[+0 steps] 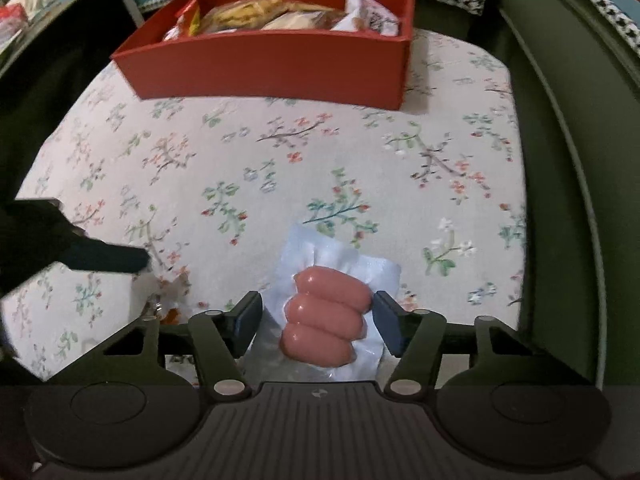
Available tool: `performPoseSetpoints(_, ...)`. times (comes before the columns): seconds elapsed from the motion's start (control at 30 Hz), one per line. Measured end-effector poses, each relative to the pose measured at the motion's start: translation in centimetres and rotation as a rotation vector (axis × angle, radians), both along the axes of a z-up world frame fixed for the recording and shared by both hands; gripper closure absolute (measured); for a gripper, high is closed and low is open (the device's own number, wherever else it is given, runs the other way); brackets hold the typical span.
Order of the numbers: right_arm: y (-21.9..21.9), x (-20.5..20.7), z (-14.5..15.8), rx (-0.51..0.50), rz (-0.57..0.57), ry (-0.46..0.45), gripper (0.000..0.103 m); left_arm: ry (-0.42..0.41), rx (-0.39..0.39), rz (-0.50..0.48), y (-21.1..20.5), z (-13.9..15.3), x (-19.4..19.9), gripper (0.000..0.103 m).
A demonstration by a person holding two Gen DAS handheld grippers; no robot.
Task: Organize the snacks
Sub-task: 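Close the right tool on the sausage pack while the left tool grasps the duck-neck packet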
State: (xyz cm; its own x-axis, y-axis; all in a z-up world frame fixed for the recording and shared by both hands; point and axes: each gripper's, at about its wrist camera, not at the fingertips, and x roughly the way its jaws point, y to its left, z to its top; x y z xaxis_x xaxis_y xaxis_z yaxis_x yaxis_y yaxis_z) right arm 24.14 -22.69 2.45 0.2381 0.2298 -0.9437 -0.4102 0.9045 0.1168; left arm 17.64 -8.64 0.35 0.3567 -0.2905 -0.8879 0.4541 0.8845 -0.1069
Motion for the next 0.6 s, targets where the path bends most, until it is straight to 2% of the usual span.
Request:
performPoseSetpoints(0.03,-0.3,0.2,0.1,0.005,-0.007,0.001,0.041,0.005,-0.008,0.016,0.3,0.0,0.2,0.000)
performPoseSetpoints(0.13,-1.3,0.4,0.3,0.024,-0.031,0.003,0.041,0.037,-0.012,0.033,0.8,-0.8,0.6,0.000)
performPoseSetpoints(0.2,-1.4,0.3,0.0,0.025,-0.029,0.009,0.039,0.040,0.009,-0.024,0.2,-1.2,0.6,0.000)
performPoseSetpoints(0.3,-0.9,0.0,-0.3,0.000,-0.005,0.015,0.035,0.008,0.086,-0.147,-1.7,-2.0,0.6,0.000)
performPoseSetpoints(0.37,-1.0,0.0,-0.4,0.009,-0.008,0.018,0.028,-0.006,0.135,-0.223,-2.5,-2.7,0.8,0.000)
performPoseSetpoints(0.5,-1.0,0.0,-0.5,0.002,-0.001,0.020,0.023,0.057,0.103,-0.326,-3.3,-3.8,1.1,0.000)
performPoseSetpoints(0.6,-1.6,0.3,-0.7,0.008,-0.018,0.032,0.022,0.008,0.164,-0.416,-4.1,-4.4,0.2,0.000)
